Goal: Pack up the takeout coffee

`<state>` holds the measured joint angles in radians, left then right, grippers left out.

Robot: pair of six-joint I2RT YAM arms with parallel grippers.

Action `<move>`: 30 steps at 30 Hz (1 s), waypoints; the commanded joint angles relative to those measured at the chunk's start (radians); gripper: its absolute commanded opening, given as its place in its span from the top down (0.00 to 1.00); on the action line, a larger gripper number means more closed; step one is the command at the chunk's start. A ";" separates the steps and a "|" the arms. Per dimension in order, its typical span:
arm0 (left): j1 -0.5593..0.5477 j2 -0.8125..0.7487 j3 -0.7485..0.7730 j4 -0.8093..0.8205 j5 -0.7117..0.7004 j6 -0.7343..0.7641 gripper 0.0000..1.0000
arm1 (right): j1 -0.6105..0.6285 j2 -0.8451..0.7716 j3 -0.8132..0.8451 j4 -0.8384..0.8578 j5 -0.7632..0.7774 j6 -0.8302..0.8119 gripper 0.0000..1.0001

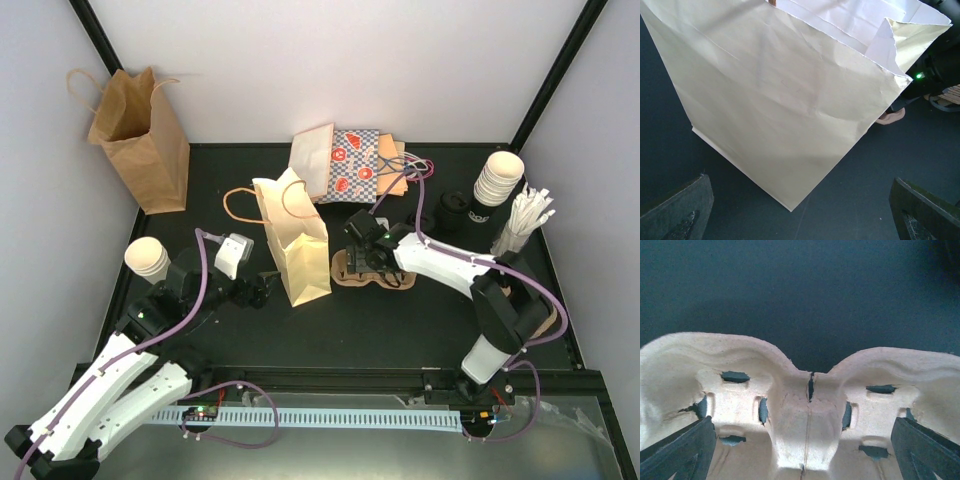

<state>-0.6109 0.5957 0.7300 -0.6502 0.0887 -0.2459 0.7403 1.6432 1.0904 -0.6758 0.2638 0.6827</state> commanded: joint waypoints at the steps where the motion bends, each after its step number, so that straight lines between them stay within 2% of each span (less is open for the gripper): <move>1: -0.003 0.008 0.001 0.010 -0.009 0.002 0.01 | 0.004 0.064 0.022 0.000 -0.009 0.019 0.05; 11: -0.003 0.002 0.000 0.010 -0.012 0.002 0.01 | -0.001 0.122 0.016 0.010 -0.020 0.046 0.25; 19: -0.003 0.003 0.000 0.009 -0.010 0.003 0.01 | -0.011 0.148 0.014 0.029 -0.042 0.039 0.35; 25: -0.003 0.003 0.000 0.010 -0.010 0.004 0.01 | -0.014 0.121 0.016 0.027 -0.042 0.022 0.49; 30: -0.004 0.004 0.000 0.010 -0.010 0.004 0.01 | -0.016 0.068 0.013 0.013 -0.020 0.000 0.55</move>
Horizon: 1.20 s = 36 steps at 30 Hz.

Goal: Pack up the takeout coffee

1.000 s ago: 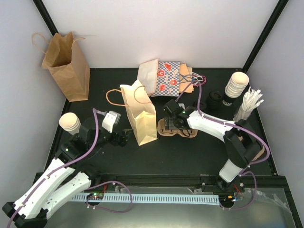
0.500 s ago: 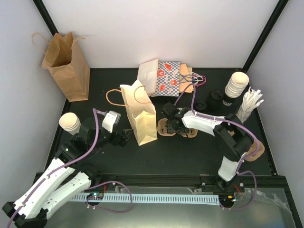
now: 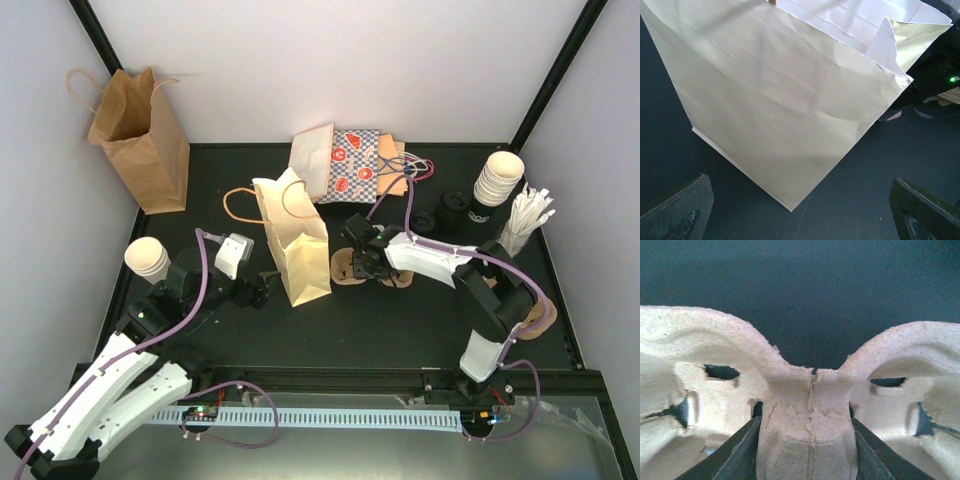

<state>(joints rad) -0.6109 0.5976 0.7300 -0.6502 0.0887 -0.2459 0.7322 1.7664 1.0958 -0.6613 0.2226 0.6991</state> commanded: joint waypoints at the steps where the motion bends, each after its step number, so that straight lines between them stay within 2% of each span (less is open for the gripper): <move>1: -0.004 0.004 0.000 0.010 -0.011 0.003 0.01 | -0.008 -0.071 0.005 -0.005 0.026 -0.020 0.55; 14: -0.004 0.003 0.004 0.007 -0.008 -0.004 0.01 | -0.007 -0.336 -0.055 -0.022 0.086 -0.116 0.55; 20: -0.003 0.003 0.047 -0.040 -0.033 -0.089 0.01 | -0.008 -0.524 -0.099 -0.004 0.109 -0.209 0.55; 25: -0.003 0.034 0.157 -0.140 -0.115 -0.197 0.01 | -0.008 -0.659 -0.090 0.010 0.053 -0.283 0.55; 32: -0.004 0.113 0.324 -0.172 -0.073 -0.272 0.01 | -0.008 -0.803 -0.050 0.055 -0.080 -0.363 0.55; 34: -0.004 0.157 0.370 -0.192 -0.061 -0.296 0.02 | -0.008 -0.833 -0.042 0.064 -0.106 -0.374 0.55; 36: -0.016 0.260 0.469 -0.282 -0.063 -0.308 0.06 | -0.009 -0.858 -0.032 0.067 -0.105 -0.377 0.55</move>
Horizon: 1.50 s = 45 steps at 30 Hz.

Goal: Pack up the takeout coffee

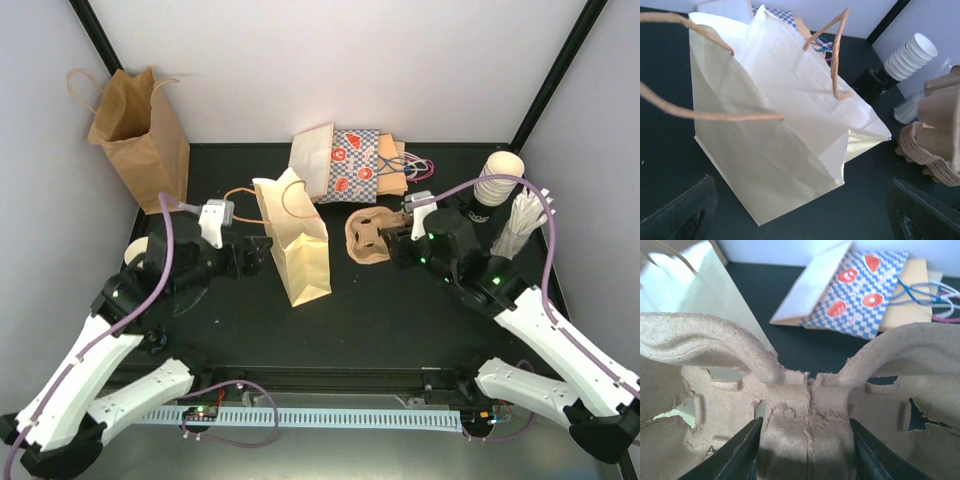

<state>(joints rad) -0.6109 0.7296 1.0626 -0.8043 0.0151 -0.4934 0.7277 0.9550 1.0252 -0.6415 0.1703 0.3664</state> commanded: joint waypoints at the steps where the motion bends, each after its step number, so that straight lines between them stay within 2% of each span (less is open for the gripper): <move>1: -0.030 0.190 0.203 -0.189 -0.014 -0.065 0.06 | -0.004 -0.055 0.041 0.048 -0.053 -0.047 0.56; 3: -0.058 0.301 0.314 -0.294 -0.107 -0.084 0.06 | -0.004 -0.067 0.044 0.048 -0.055 -0.050 0.56; 7: -0.073 0.422 0.398 -0.362 -0.275 -0.125 0.04 | -0.004 -0.083 0.045 0.043 -0.073 -0.056 0.56; 11: -0.074 0.414 0.389 -0.372 -0.382 -0.222 0.08 | -0.004 -0.097 0.044 0.031 -0.090 -0.066 0.56; 20: -0.073 0.248 0.205 -0.193 -0.291 -0.338 0.14 | -0.004 -0.104 0.033 0.030 -0.080 -0.093 0.56; 25: -0.073 0.195 0.115 -0.072 -0.164 -0.397 0.13 | -0.004 -0.107 0.027 0.036 -0.080 -0.098 0.57; 28: -0.074 0.207 0.104 -0.056 -0.135 -0.448 0.11 | -0.004 -0.111 0.019 0.040 -0.079 -0.098 0.56; 36: -0.074 0.339 0.163 -0.129 -0.191 -0.576 0.11 | -0.004 -0.147 0.001 0.037 -0.081 -0.092 0.57; 40: -0.075 0.367 0.179 -0.155 -0.261 -0.607 0.23 | -0.004 -0.164 -0.011 0.032 -0.079 -0.088 0.57; 45: -0.074 0.399 0.206 -0.162 -0.285 -0.587 0.46 | -0.004 -0.165 -0.018 0.030 -0.081 -0.084 0.57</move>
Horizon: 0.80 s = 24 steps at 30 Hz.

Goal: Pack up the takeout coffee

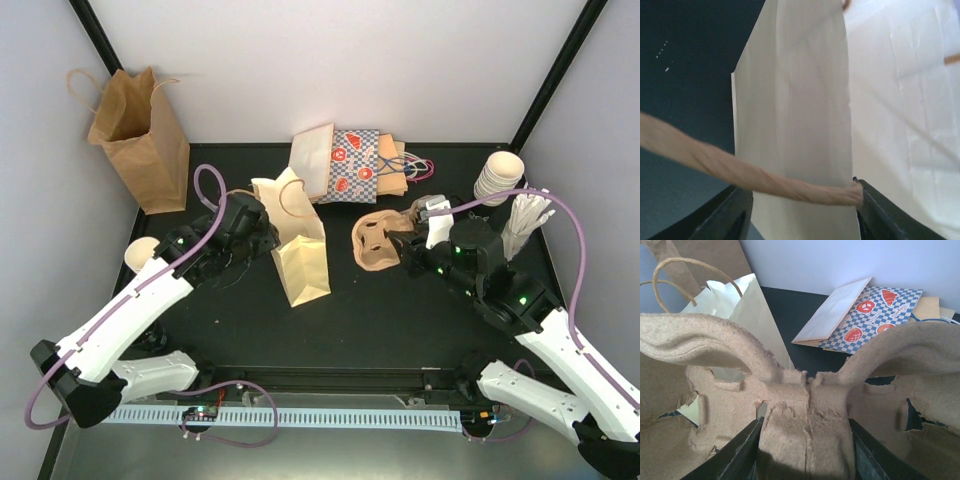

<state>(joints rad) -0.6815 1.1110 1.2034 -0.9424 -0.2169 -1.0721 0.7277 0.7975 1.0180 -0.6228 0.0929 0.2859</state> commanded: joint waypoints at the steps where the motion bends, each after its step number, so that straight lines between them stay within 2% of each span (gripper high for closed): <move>1: -0.004 0.023 0.074 -0.034 -0.060 -0.006 0.52 | -0.004 -0.007 -0.010 0.012 -0.005 -0.004 0.57; 5: -0.004 0.017 0.087 -0.052 -0.093 0.015 0.71 | -0.004 -0.004 -0.006 0.012 -0.010 -0.005 0.57; 7: -0.003 0.011 0.098 -0.056 -0.100 0.050 0.84 | -0.004 -0.002 0.001 0.009 -0.015 -0.007 0.57; 10: -0.004 0.004 0.120 -0.079 -0.097 0.115 0.97 | -0.004 0.001 0.015 -0.004 -0.023 -0.022 0.57; 15: -0.004 -0.045 0.105 -0.042 -0.008 0.268 0.98 | -0.004 0.004 0.050 -0.024 -0.035 -0.034 0.57; 20: -0.003 -0.128 0.048 0.075 0.193 0.477 0.98 | -0.004 0.008 0.096 -0.042 -0.052 -0.025 0.57; 24: -0.003 -0.179 0.006 0.114 0.235 0.582 0.98 | -0.004 0.001 0.138 -0.054 -0.072 -0.017 0.57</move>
<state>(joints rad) -0.6815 0.9737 1.2396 -0.9134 -0.0883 -0.6655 0.7277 0.8104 1.0962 -0.6655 0.0528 0.2676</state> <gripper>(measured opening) 0.021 0.433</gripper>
